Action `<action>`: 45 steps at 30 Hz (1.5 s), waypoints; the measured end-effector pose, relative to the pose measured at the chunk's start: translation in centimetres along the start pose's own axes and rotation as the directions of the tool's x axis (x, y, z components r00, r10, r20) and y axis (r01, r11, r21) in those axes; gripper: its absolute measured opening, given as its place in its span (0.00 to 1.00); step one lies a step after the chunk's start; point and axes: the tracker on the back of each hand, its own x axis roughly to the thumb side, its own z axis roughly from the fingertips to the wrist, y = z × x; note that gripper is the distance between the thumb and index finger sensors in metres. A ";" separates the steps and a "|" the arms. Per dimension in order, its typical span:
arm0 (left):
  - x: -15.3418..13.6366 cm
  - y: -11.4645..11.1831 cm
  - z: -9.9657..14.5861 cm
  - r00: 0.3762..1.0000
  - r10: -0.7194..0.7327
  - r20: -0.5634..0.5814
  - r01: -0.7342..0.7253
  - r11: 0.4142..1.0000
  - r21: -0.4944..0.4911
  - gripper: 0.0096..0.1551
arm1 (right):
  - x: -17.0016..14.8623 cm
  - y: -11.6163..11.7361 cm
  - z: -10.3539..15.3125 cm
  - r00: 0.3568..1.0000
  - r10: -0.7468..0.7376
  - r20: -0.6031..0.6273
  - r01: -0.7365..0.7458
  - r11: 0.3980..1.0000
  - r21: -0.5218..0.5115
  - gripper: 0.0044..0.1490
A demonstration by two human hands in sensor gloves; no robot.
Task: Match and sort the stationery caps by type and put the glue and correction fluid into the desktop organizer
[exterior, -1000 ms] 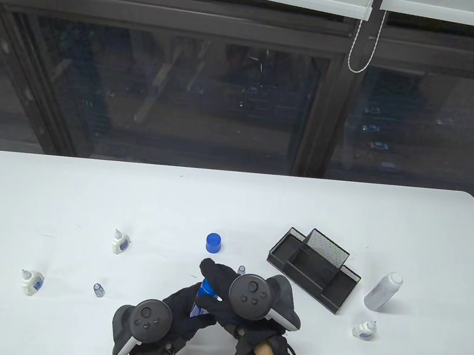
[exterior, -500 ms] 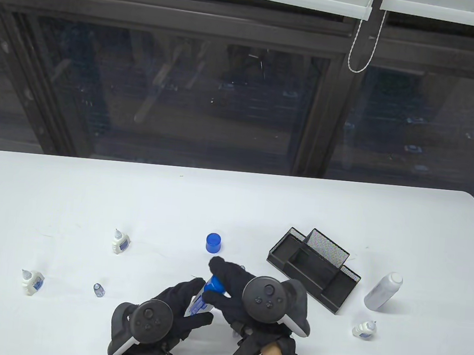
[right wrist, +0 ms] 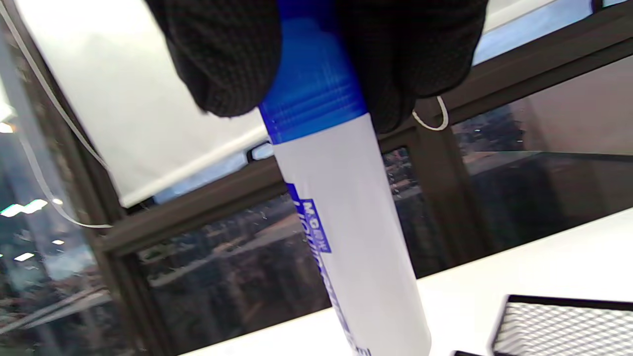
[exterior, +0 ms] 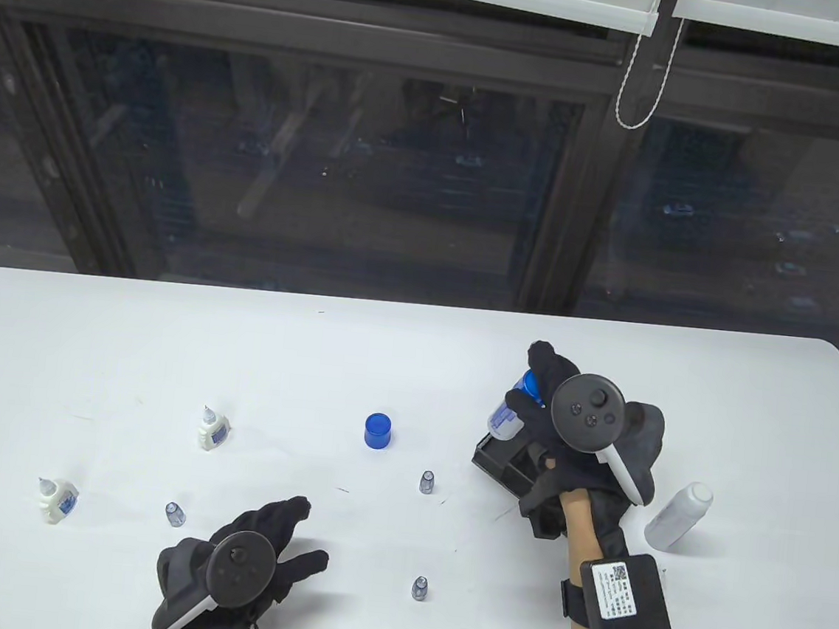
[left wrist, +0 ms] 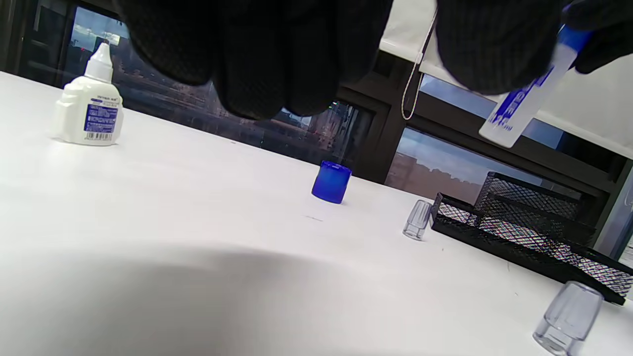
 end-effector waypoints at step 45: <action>-0.4 0.4 0.4 0.999 0.026 -0.028 -0.026 1.000 0.001 0.45 | -16.8 -3.5 4.3 0.932 -0.166 -0.321 0.131 0.983 -0.127 0.60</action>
